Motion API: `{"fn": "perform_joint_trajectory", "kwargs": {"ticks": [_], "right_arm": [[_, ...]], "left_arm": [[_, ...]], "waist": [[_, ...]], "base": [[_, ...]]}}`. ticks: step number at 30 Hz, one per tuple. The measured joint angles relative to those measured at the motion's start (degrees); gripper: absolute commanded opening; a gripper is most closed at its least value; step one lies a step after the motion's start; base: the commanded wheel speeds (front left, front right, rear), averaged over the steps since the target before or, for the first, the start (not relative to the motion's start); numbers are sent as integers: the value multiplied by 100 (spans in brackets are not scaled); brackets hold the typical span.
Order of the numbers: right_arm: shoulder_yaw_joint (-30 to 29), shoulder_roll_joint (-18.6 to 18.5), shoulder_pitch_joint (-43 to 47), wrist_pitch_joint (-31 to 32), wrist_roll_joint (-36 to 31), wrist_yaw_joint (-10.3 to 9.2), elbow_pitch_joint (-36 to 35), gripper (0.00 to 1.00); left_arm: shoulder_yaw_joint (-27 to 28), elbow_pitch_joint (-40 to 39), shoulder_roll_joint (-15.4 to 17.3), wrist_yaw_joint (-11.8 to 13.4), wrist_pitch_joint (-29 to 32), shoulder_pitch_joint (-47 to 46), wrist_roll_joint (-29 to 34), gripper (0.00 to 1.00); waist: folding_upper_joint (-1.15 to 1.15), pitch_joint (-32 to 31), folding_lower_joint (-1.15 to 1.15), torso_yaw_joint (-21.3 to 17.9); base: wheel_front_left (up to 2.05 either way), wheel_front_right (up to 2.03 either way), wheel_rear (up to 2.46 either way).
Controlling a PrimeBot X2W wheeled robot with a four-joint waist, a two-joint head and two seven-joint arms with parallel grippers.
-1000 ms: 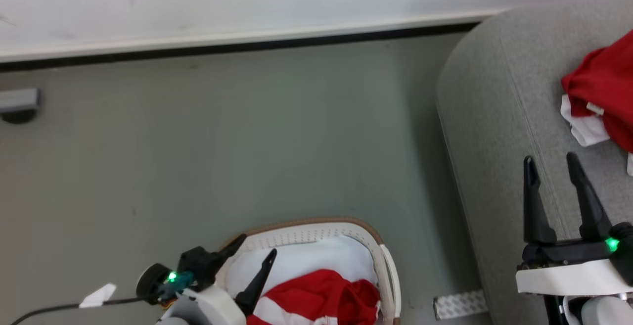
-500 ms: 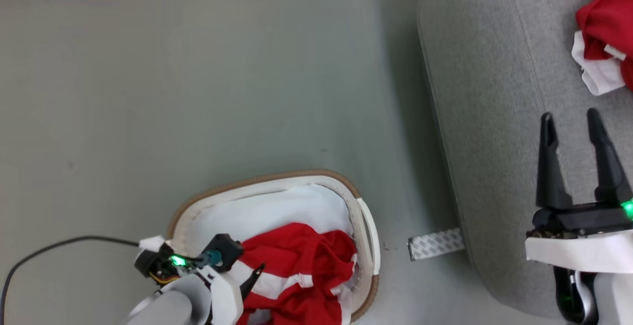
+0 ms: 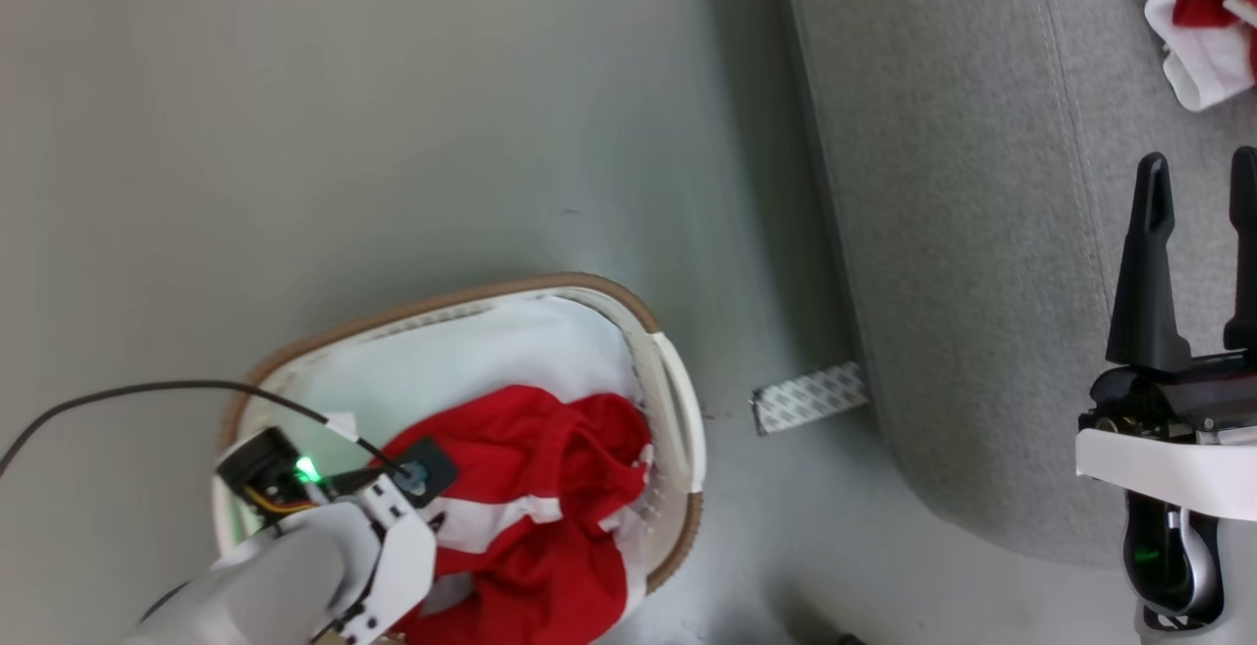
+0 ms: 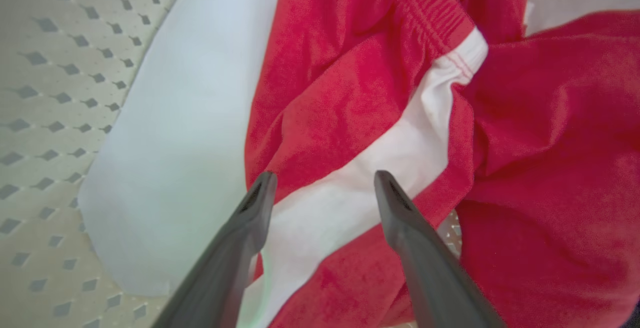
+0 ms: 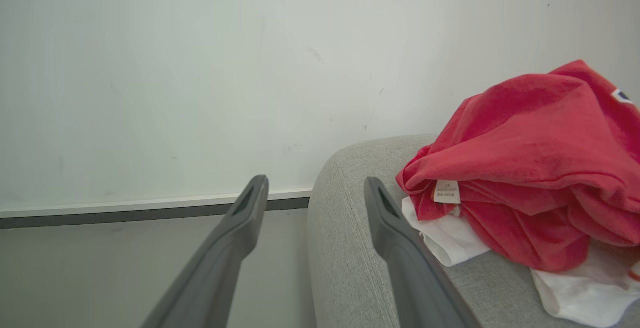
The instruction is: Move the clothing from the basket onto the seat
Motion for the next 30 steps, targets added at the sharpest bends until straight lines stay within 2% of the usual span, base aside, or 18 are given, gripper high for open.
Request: {"fn": "perform_joint_trajectory", "kwargs": {"ticks": [12, 22, 23, 24, 26, 27, 30], "right_arm": [[272, 3, -70, 0, 286, 0, -182, 100], [401, 3, 10, 0, 385, 0, -188, 100], [407, 3, 20, 0, 383, 0, -189, 100], [409, 3, 27, 0, 379, 0, -190, 100], [408, 3, 42, 0, 371, 0, -192, 100], [407, 3, 44, 0, 371, 0, -193, 100], [414, 3, 48, 0, 370, 0, -186, 100]], "left_arm": [[-453, 655, 186, 0, 505, -200, 91, 100], [-636, 1021, 178, 0, 1146, -224, 806, 100], [-639, 1046, 162, 0, 1185, -224, 837, 97], [-644, 1065, 153, 0, 1217, -222, 854, 64], [-656, 1059, 194, 0, 1135, -170, 886, 19], [-660, 1048, 213, 0, 1088, -146, 886, 0], [-664, 1032, 237, 0, 1038, -127, 861, 0]], "waist": [[0, 431, 0, -542], [0, 567, -1, -775], [0, 570, -1, -779], [0, 570, -1, -779], [0, 571, -1, -781], [0, 570, -1, -782], [0, 558, -1, -788]], "base": [[0, 0, 0], [0, 0, 0], [0, 0, 0], [0, 0, 0], [0, 0, 0], [0, 0, 0], [0, 0, 0]]}}
